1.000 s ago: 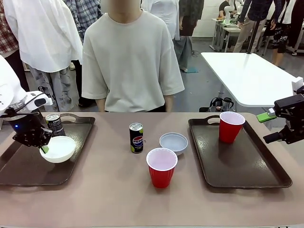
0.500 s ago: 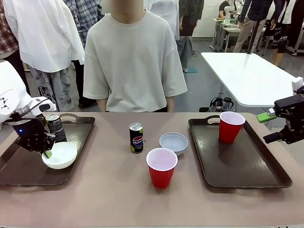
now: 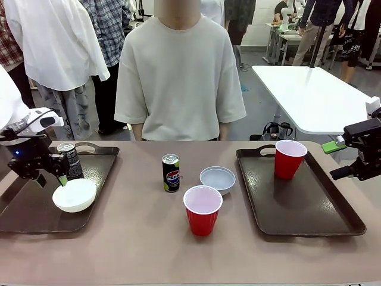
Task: Prepare tableware on both trays.
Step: Pick up a Picnic Bowl from the table and place it on a Handle tray.
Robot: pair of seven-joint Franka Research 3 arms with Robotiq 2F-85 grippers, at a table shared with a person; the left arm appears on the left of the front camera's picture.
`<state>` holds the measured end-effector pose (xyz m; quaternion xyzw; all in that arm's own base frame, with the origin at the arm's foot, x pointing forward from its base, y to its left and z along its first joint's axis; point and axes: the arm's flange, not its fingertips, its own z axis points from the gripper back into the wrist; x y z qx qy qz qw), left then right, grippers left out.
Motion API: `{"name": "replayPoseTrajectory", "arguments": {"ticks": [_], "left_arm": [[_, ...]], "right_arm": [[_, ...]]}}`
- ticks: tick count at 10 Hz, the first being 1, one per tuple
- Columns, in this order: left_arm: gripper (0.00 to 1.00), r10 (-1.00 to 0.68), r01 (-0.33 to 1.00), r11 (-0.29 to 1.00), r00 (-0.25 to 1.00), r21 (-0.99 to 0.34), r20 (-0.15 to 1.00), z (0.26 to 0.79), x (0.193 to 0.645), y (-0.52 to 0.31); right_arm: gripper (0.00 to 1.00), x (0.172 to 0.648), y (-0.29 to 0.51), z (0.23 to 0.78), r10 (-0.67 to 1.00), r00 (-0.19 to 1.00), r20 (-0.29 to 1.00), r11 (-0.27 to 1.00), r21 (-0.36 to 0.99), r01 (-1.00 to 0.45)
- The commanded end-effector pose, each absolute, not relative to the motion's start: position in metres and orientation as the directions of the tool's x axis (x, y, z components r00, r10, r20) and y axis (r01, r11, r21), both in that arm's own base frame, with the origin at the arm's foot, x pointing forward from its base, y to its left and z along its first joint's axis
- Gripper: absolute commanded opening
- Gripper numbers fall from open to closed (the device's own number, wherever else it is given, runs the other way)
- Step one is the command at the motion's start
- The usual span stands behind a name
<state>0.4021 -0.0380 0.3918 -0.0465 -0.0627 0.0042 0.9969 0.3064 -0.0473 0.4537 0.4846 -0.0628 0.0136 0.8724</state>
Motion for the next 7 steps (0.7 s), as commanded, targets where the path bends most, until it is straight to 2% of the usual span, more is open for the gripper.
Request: {"name": "replayPoseTrajectory", "arguments": {"ticks": [1, 2, 4, 6, 7], "left_arm": [[0.89, 0.013, 0.005, 0.984, 0.995, -0.180, 0.099, 0.410, 0.387, -0.035], [1.00, -0.013, 0.032, 0.965, 0.997, -0.260, 0.074, 0.422, 0.386, -0.037], [1.00, -0.078, 0.077, 0.814, 0.997, -0.576, 0.024, 0.455, 0.380, -0.034], [1.00, -0.060, 0.049, 0.609, 0.998, -0.792, 0.016, 0.478, 0.371, -0.020], [1.00, -0.050, 0.052, 0.462, 0.998, -0.885, 0.032, 0.486, 0.364, -0.013]], "right_arm": [[1.00, 0.309, -0.047, 0.453, -0.036, 0.989, 0.141, 0.504, 0.857, -0.104], [1.00, 0.309, -0.047, 0.453, -0.036, 0.989, 0.141, 0.504, 0.857, -0.104], [1.00, 0.309, -0.047, 0.453, -0.036, 0.989, 0.141, 0.504, 0.857, -0.104], [1.00, 0.309, -0.047, 0.453, -0.036, 0.989, 0.141, 0.504, 0.857, -0.104], [1.00, 0.309, -0.047, 0.453, -0.036, 0.989, 0.141, 0.504, 0.857, -0.104]]}}
